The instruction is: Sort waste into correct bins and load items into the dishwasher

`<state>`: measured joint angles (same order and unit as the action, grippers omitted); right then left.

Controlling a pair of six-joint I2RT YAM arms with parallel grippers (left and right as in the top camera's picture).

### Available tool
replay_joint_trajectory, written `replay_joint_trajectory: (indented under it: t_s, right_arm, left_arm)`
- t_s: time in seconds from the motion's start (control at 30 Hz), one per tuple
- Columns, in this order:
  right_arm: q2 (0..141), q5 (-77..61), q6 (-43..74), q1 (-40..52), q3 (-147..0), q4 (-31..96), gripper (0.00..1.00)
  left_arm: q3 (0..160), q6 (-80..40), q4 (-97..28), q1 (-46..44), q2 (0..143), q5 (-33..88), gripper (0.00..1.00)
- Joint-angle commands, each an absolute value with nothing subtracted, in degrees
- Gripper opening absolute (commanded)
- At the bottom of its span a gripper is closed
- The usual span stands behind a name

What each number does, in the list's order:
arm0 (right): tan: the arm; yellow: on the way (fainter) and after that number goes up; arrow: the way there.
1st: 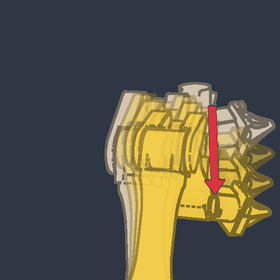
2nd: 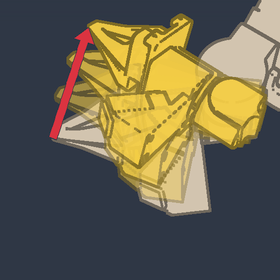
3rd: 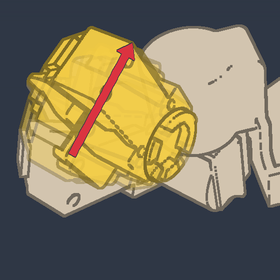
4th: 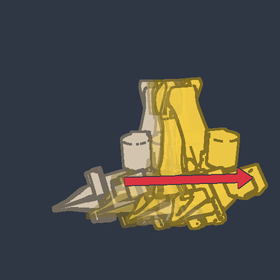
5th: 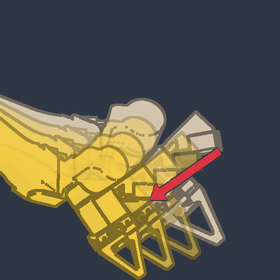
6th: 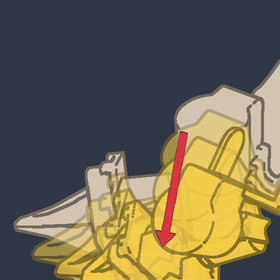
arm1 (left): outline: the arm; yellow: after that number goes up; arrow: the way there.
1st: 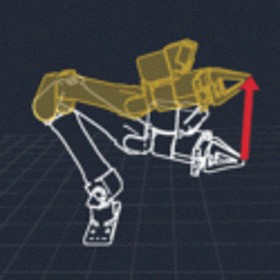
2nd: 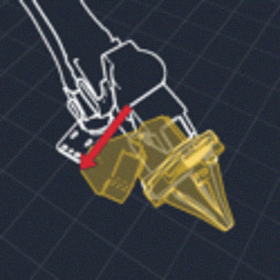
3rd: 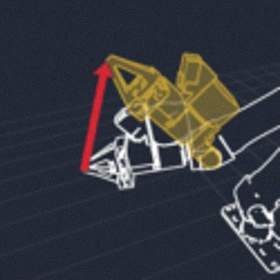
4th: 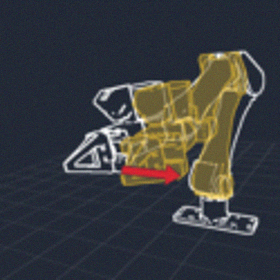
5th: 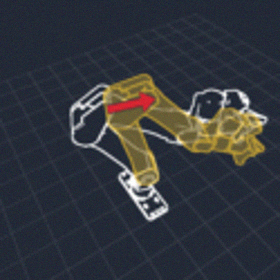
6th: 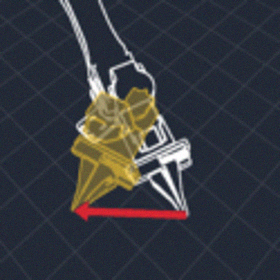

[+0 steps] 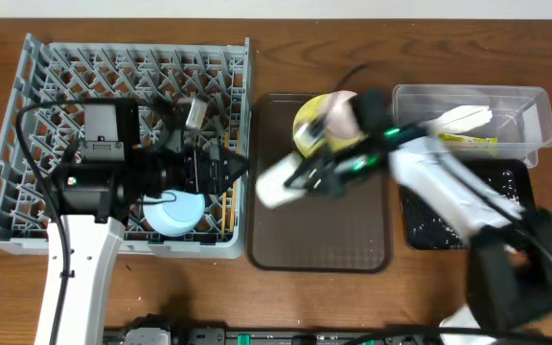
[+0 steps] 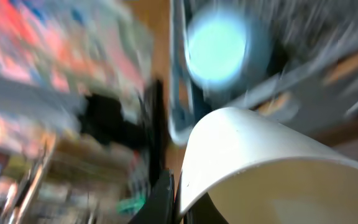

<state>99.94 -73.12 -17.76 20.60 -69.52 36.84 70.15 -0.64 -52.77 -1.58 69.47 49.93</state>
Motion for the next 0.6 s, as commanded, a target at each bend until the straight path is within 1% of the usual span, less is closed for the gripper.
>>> replay_joint_trajectory:
  t_s: [0.0, 0.03, 0.13, 0.23, 0.27, 0.33, 0.43, 0.57]
  right_arm:
    - [92.2, -89.4, -8.4, 12.6, -71.7, 34.1, 0.01]
    - [90.4, -89.4, -6.3, 10.9, -71.7, 33.6, 0.01]
    - [86.3, -89.4, -5.1, 8.2, -71.7, 33.6, 0.01]
    - [82.9, -89.4, -3.6, 7.9, -71.7, 31.8, 0.01]
    - [80.9, -89.3, -0.3, 8.6, -71.7, 28.5, 0.01]
    - [79.7, -89.3, 2.8, 9.7, -71.7, 24.8, 0.01]
    - [78.8, -88.9, 12.6, 14.6, -71.7, 11.5, 0.01]
    - [78.8, -84.1, 16.5, 18.6, -71.7, 5.8, 0.01]
  left_arm:
    - [70.1, -0.9, -44.6, -1.3, 69.4, 75.0, 0.88]
    - [70.1, -0.9, -40.8, -1.3, 69.4, 78.3, 0.88]
    - [70.1, -0.9, -36.1, -1.3, 69.5, 78.8, 0.88]
    - [70.1, -0.9, -33.5, -1.3, 69.5, 78.8, 0.88]
    - [70.1, -0.9, -32.7, -1.3, 69.5, 78.8, 0.88]
    - [70.1, -0.9, -32.2, -1.3, 69.5, 78.6, 0.88]
    - [70.1, -0.9, -32.3, -1.4, 69.5, 78.5, 0.88]
    - [70.1, -0.9, -32.2, -1.4, 69.5, 82.2, 0.88]
